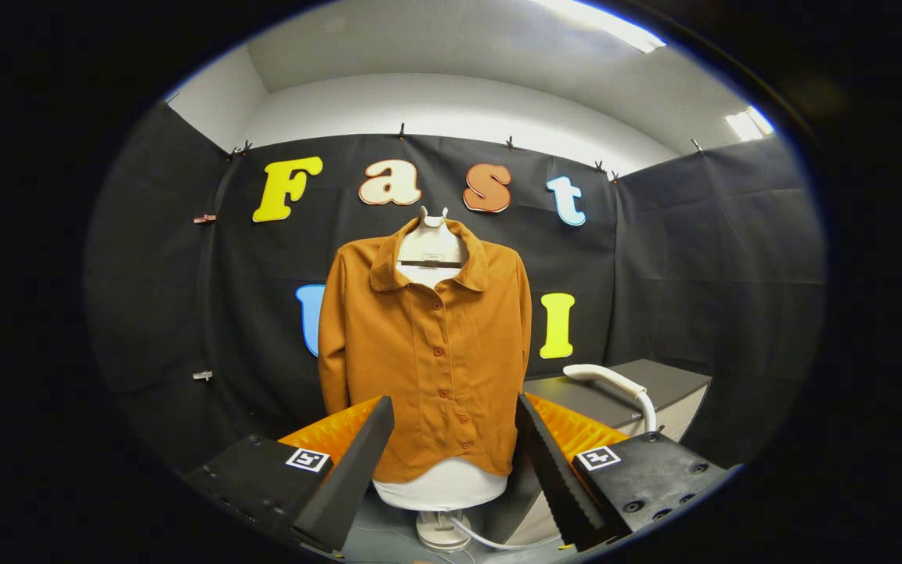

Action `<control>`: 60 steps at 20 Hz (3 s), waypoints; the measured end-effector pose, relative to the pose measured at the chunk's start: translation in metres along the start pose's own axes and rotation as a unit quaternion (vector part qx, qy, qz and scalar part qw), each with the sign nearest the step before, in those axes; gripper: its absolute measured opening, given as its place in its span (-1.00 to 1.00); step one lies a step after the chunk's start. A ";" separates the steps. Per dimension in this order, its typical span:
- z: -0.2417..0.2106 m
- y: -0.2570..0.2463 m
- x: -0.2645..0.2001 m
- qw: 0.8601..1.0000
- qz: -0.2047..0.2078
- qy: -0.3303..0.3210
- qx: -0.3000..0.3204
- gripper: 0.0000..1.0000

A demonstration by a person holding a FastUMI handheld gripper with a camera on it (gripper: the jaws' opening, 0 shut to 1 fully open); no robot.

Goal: Iron the clothes twice with a garment steamer, once on the left side and once on the right side.

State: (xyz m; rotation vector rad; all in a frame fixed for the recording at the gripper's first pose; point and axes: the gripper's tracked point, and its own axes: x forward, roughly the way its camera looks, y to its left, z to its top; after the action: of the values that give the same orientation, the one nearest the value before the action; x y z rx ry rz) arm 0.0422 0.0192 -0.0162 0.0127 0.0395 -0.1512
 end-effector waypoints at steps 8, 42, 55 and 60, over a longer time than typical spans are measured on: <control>0.002 -0.067 0.095 1.000 0.004 -0.003 0.005 0.96; -0.188 -0.362 0.340 0.939 -0.009 0.345 0.013 0.98; -0.201 -0.368 0.336 0.925 -0.018 0.379 0.024 -0.16; -0.173 -0.374 0.333 0.942 -0.035 0.332 0.026 -0.17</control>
State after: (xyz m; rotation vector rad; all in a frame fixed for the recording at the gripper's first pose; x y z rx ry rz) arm 0.3082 -0.3979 -0.2056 0.1146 0.7126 -0.2145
